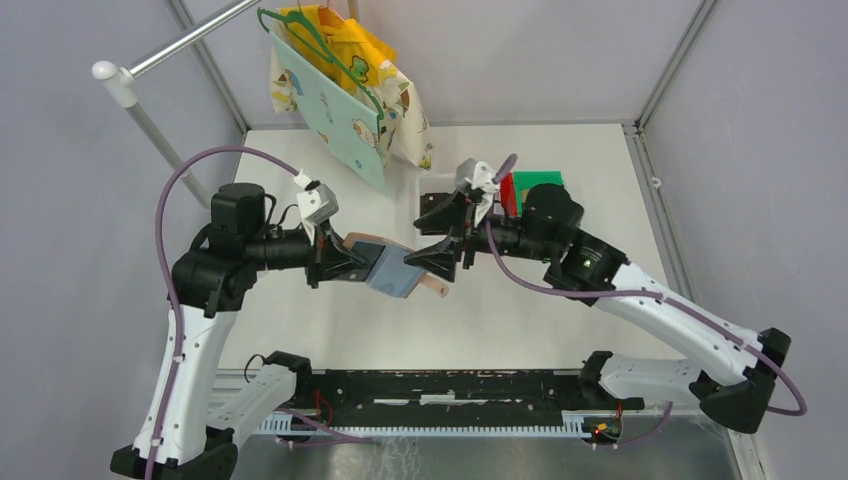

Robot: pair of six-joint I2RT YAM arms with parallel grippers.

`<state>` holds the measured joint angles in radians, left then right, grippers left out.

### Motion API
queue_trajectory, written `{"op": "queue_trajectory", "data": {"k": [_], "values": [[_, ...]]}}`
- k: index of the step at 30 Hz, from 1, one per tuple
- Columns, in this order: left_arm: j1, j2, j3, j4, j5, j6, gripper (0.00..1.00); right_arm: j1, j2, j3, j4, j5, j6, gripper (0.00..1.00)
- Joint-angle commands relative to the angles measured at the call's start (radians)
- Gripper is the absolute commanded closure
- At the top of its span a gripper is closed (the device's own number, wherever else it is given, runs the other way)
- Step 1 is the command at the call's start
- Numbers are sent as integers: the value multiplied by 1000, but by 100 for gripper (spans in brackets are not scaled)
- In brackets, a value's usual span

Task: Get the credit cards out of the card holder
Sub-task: Remove the credit card from the card holder.

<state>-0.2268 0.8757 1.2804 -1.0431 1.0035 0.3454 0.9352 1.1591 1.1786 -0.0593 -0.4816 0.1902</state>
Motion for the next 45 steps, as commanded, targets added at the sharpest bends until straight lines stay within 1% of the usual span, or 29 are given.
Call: {"op": "queue_trajectory", "data": {"k": [1,4,7,10,13,15,17,19,27,33,38,45], "values": [[-2,11,31,164,-133,-215,98,-11,-109,-22,196,102,72,26],[-2,21,28,212,-228,-283,98,-13,-135,-70,299,84,166,26],[-2,22,25,254,-283,-340,98,-12,-126,-152,477,26,310,28],[-3,22,27,277,-274,-386,98,-12,-61,-231,657,-31,471,32],[-1,13,28,297,-241,-412,98,-6,31,-263,777,-82,603,37],[-2,4,28,303,-199,-414,98,1,84,-291,887,-94,673,40],[-2,-3,30,306,-155,-420,98,4,121,-304,944,-99,712,42],[-1,-6,37,302,-102,-424,98,4,141,-309,965,-96,724,43],[-2,2,41,304,53,-469,98,4,165,-292,960,-59,713,46],[-2,-4,39,326,102,-512,98,4,179,-276,960,-58,713,48],[-3,-24,21,374,107,-570,98,6,191,-279,1003,-59,737,49],[-2,-41,-18,445,105,-640,98,26,223,-251,1037,-54,755,56]]}}
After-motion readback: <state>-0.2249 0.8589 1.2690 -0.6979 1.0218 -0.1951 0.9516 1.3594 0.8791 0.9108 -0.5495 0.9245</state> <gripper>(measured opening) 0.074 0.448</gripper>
